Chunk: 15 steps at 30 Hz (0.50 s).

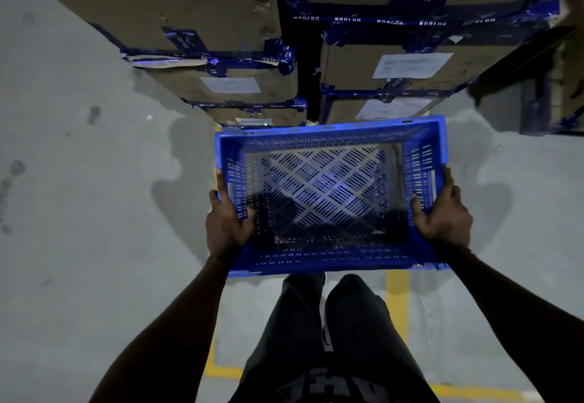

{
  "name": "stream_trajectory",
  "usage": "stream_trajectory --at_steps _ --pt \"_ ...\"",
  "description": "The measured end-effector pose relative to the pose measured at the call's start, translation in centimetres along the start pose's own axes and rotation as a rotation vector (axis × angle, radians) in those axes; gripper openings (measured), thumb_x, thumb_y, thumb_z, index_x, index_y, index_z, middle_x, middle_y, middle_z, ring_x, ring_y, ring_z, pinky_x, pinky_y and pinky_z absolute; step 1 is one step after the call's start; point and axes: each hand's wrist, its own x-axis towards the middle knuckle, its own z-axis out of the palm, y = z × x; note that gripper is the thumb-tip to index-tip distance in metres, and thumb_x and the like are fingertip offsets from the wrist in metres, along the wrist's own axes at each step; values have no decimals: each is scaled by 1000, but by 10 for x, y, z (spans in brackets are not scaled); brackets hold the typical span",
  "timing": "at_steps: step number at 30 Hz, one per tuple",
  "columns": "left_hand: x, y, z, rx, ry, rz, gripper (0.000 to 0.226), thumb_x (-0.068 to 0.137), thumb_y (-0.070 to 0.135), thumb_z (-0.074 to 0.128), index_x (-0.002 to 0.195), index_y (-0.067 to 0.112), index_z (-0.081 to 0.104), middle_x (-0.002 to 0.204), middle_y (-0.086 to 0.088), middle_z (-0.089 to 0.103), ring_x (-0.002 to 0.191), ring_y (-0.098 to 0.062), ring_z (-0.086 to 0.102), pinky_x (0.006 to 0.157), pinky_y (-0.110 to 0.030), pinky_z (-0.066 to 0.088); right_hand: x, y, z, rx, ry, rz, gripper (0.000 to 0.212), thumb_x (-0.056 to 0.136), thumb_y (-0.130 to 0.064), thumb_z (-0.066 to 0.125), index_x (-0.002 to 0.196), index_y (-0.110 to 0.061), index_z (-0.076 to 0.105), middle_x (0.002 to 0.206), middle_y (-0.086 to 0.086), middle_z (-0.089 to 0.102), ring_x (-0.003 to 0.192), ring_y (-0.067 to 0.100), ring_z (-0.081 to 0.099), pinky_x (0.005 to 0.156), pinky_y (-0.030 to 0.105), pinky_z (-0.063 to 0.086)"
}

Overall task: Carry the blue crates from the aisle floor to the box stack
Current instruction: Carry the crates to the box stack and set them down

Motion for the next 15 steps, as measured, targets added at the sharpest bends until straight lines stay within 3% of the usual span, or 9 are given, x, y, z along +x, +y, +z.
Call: stream_trajectory --at_steps 4,15 --pt "4 -2 -2 -45 -5 -10 108 84 33 72 164 25 0 127 -16 48 86 -48 65 71 -52 55 -3 -2 2 -13 26 -9 89 87 -51 55 158 -24 9 120 20 52 79 49 63 67 51 53" --pt "10 -5 -4 -14 -37 -2 109 82 37 71 164 22 1 127 -15 47 83 -46 63 67 -47 54 -6 -9 -1 -17 -33 41 92 89 -46 63 158 -22 8 121 22 50 82 48 63 66 48 50"
